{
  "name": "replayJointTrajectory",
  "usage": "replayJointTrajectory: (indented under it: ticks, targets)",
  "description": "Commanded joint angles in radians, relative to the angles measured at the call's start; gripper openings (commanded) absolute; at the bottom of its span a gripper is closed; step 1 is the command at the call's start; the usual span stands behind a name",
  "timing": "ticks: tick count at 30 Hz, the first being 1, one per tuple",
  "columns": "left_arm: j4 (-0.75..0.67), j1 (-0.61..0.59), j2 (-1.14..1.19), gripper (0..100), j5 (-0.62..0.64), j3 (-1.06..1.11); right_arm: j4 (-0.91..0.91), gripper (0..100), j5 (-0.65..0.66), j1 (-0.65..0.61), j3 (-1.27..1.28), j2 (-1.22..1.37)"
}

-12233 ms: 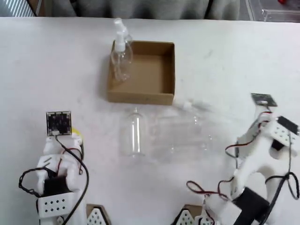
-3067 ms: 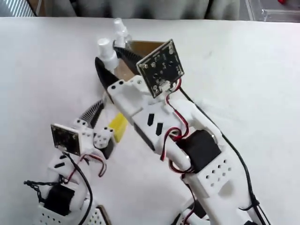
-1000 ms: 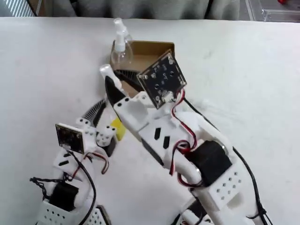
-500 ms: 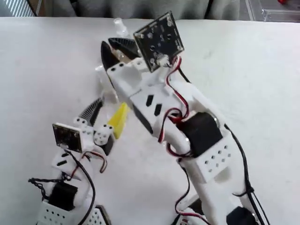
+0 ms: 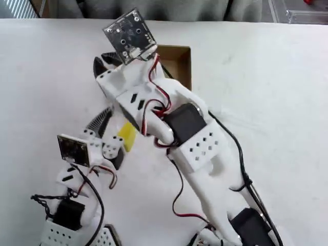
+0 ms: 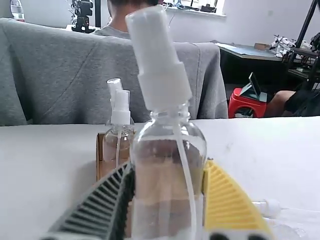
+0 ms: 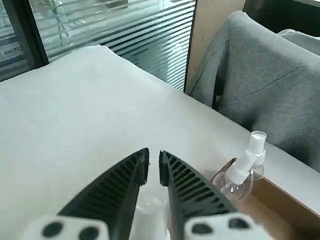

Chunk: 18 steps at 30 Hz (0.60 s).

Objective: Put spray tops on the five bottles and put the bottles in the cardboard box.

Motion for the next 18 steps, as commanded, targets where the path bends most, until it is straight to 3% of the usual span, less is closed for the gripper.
replayJointTrajectory:
  ticks: [1,9,18]
  targets:
    - [-0.008,-0.007,-0.010,2,0.003,-0.005,0.033,1.5,-0.006,0.008,-0.048,-0.021]
    - [-0.009,-0.007,-0.010,2,0.003,-0.005,0.200,1.5,-0.006,0.010,-0.046,-0.045]
    - [-0.008,-0.008,-0.010,2,0.003,-0.005,0.205,1.5,-0.006,0.010,-0.069,-0.047]
